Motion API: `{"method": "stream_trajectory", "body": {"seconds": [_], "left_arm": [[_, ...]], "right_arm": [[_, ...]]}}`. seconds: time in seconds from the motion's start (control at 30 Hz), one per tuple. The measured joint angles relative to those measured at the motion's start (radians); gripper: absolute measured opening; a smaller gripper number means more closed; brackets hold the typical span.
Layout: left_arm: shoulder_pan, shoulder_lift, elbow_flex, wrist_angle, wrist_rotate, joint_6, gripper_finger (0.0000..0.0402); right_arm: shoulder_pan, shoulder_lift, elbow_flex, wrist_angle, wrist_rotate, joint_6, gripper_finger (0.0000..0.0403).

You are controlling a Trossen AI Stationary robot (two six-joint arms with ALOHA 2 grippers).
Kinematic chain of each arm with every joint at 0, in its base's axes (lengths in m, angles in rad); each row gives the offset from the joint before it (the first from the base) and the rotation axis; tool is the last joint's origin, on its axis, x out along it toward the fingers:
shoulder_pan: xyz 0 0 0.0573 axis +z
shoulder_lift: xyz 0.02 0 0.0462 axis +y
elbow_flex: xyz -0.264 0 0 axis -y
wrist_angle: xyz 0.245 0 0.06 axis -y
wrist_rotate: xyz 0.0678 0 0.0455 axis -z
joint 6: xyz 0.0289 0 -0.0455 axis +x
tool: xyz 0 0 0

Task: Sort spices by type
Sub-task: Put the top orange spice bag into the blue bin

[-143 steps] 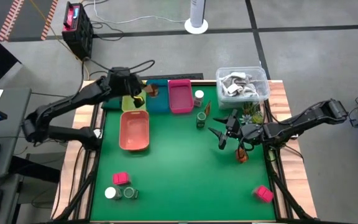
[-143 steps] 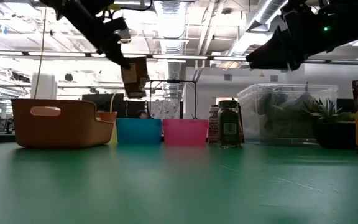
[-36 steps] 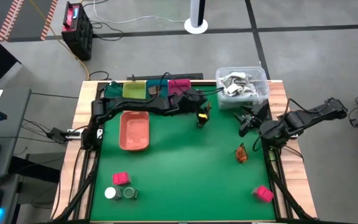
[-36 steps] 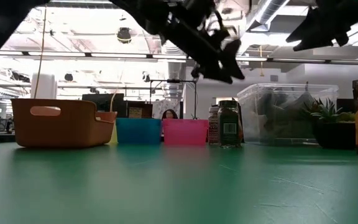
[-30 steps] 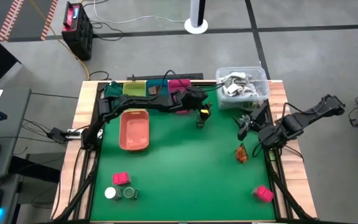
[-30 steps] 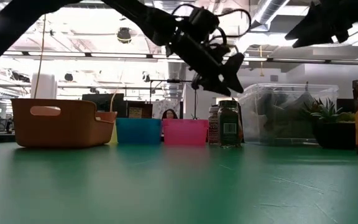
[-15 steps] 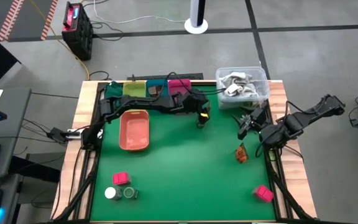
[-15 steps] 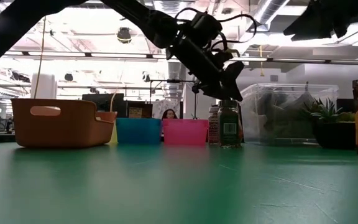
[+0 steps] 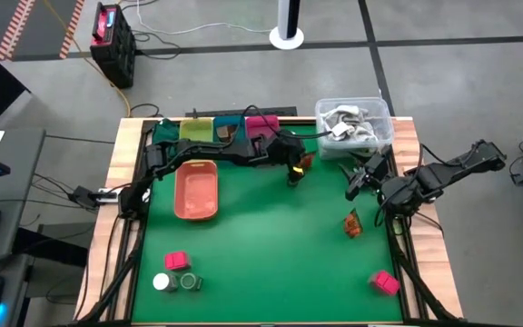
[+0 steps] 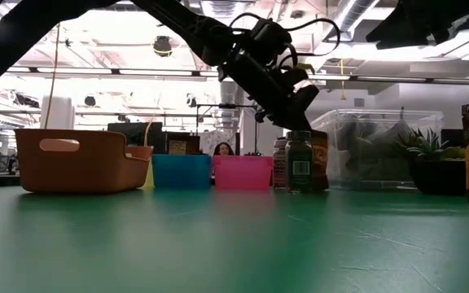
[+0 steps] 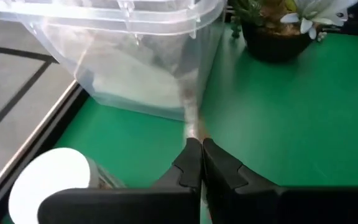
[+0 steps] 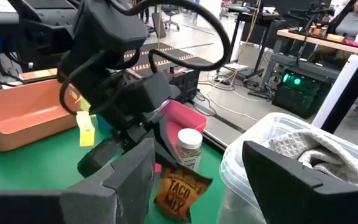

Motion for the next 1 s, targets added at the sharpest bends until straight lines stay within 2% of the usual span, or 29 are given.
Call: {"method": "stream_trajectory", "body": {"seconds": [0.2,0.43,0.6,0.83,1.0], "left_arm": [[0.002,-0.067,-0.001,0.011,0.013,0.076,0.0001],[0.03,-0.197,-0.001,-0.027,0.13,0.163,0.0],[0.057,-0.299,0.0,-0.193,0.152,0.224,0.0],[0.084,-0.4,0.0,-0.445,0.131,0.287,0.0],[0.116,-0.426,-0.001,-0.596,0.117,0.283,0.0]], "right_arm": [[0.008,0.002,0.0,-0.007,-0.007,0.015,0.0269],[0.008,0.002,0.0,-0.009,-0.008,0.018,0.0269],[0.008,0.018,0.0,-0.011,-0.009,0.016,0.0269],[-0.01,0.049,-0.001,-0.01,-0.011,0.007,0.0269],[-0.029,0.062,-0.001,-0.006,-0.035,0.0,0.0269]]}}
